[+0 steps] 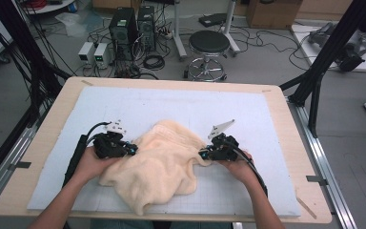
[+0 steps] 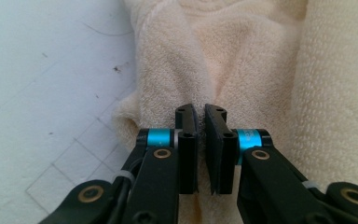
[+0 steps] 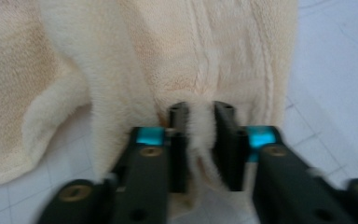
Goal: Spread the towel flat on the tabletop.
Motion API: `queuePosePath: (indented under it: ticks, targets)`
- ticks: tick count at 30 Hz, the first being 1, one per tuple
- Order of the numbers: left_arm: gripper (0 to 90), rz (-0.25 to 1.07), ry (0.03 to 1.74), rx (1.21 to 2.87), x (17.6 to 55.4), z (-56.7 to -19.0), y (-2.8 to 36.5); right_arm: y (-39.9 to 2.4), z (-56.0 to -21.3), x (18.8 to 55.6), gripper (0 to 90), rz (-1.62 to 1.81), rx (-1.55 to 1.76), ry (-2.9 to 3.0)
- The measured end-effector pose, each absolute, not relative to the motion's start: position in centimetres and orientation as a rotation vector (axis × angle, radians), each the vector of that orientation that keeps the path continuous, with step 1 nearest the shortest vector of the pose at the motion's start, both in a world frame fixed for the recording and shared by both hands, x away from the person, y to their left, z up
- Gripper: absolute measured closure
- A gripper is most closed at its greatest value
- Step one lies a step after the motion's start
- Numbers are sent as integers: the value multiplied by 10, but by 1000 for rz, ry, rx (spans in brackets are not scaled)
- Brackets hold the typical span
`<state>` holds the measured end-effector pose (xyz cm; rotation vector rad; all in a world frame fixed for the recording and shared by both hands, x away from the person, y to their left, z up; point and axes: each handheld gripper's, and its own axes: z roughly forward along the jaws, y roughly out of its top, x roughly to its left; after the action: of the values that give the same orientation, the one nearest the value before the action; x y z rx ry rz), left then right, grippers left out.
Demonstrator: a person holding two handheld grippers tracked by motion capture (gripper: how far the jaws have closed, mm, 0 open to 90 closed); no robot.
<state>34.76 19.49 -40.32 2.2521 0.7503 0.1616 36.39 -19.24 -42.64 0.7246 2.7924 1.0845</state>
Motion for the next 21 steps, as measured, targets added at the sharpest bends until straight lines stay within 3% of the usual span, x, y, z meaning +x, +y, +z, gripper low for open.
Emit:
queuePosePath:
  ticks: [4,8,14,18,21]
  targets:
    - [852,176,804,2168,350,-391,205,-191,-414,370,844,1063,713,2764]
    - [861,246,870,1994,351,-357,218,-199,-362,379,844,1169,698,2615]
    - [861,274,839,1973,335,-334,228,-207,-317,372,843,1234,620,2543]
    - [861,222,810,2042,307,-355,229,-204,-332,349,842,1183,547,2635]
    - [863,164,800,2084,283,-380,230,-203,-373,325,840,1177,561,2740]
